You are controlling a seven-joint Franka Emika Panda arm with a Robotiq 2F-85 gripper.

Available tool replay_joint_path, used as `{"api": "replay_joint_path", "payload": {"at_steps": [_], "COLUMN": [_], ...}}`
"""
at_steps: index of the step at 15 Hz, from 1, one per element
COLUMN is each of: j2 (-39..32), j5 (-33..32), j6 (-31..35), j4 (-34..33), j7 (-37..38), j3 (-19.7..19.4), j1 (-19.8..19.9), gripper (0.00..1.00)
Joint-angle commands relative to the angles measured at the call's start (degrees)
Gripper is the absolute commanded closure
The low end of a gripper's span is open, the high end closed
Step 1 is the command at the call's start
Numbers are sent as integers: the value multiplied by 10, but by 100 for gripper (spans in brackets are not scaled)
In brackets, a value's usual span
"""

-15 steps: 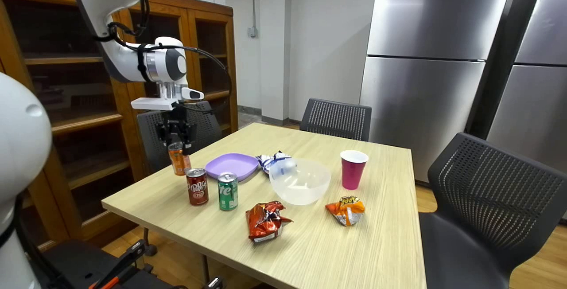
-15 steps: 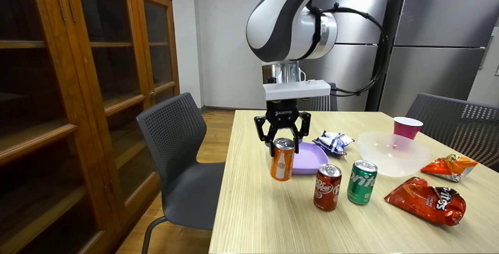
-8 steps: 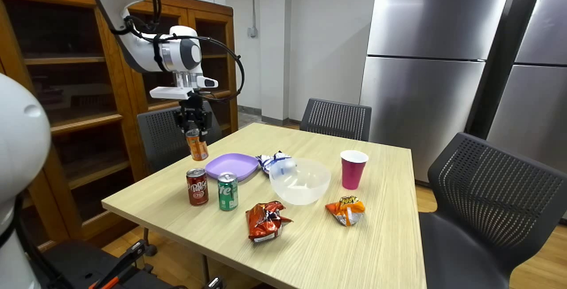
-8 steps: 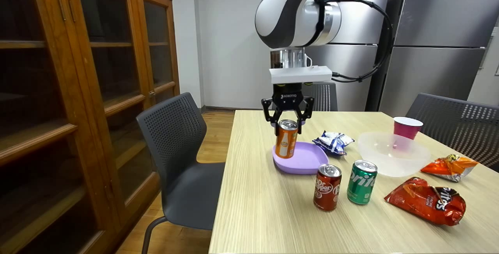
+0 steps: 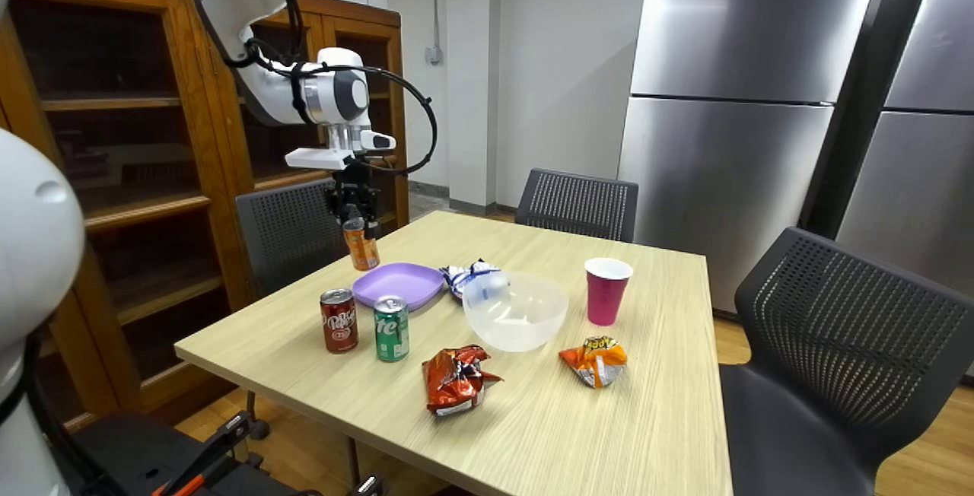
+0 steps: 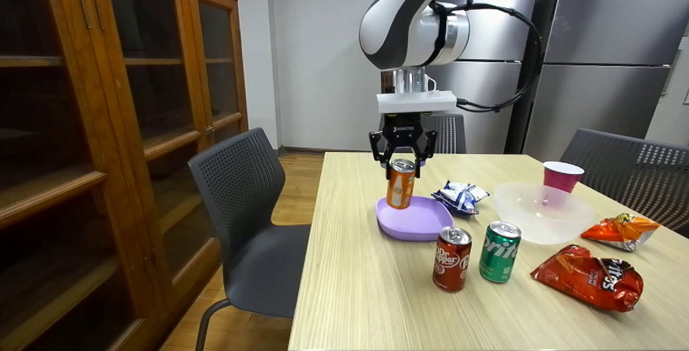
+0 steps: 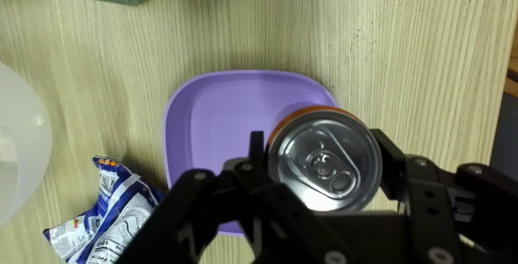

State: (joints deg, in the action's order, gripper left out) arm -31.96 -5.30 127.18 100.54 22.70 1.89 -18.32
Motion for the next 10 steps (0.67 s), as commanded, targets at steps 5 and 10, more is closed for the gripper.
{"api": "replay_joint_path", "payload": {"at_steps": [5, 10], "j2": [-50, -78], "j5": [6, 9], "j6": [-54, -68], "j4": [-90, -122], "j7": [36, 46], "j3": [-6, -11], "j1": [1, 3], "gripper": [61, 61]}}
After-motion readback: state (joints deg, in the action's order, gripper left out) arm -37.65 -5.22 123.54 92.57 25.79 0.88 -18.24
